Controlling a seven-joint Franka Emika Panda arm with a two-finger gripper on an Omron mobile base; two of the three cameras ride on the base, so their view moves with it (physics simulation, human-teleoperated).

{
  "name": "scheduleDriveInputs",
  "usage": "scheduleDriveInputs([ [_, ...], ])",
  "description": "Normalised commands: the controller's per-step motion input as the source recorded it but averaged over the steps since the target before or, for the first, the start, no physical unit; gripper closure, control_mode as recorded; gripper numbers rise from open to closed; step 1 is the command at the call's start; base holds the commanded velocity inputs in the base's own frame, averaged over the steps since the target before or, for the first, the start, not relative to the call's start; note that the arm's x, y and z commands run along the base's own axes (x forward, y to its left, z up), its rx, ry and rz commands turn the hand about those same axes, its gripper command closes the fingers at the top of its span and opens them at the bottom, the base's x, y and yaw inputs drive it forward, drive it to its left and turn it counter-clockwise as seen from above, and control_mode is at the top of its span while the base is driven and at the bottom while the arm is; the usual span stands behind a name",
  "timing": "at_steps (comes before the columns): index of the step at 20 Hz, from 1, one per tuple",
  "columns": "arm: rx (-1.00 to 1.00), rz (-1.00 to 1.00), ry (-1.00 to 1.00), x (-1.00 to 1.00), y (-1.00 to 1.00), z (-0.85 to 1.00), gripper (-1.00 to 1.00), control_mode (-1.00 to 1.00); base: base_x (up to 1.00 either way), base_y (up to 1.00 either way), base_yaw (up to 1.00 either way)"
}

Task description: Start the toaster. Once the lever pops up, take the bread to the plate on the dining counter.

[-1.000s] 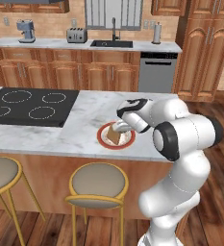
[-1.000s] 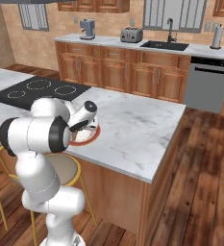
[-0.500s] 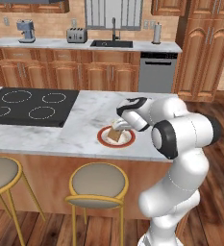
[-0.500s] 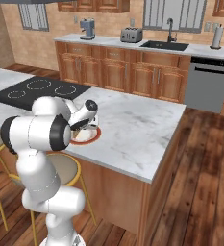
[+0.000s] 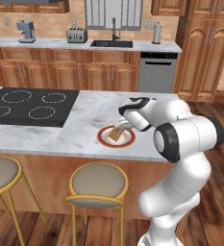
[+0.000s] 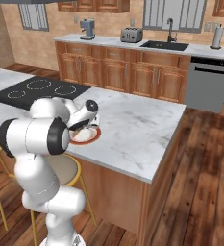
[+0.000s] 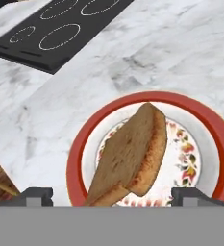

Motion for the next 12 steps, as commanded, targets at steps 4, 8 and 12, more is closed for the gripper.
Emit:
scheduleDriveInputs([
  [4,0.01,-0.16,-0.03,-0.3,-0.18,0.29,-1.0,-1.0,0.0,0.0,0.0],
  [8,0.01,-0.19,-0.03,-0.26,-0.12,0.32,-1.0,-1.0,0.0,0.0,0.0],
  [12,0.0,-0.19,-0.06,-0.19,0.0,0.48,-1.0,-1.0,0.0,0.0,0.0],
])
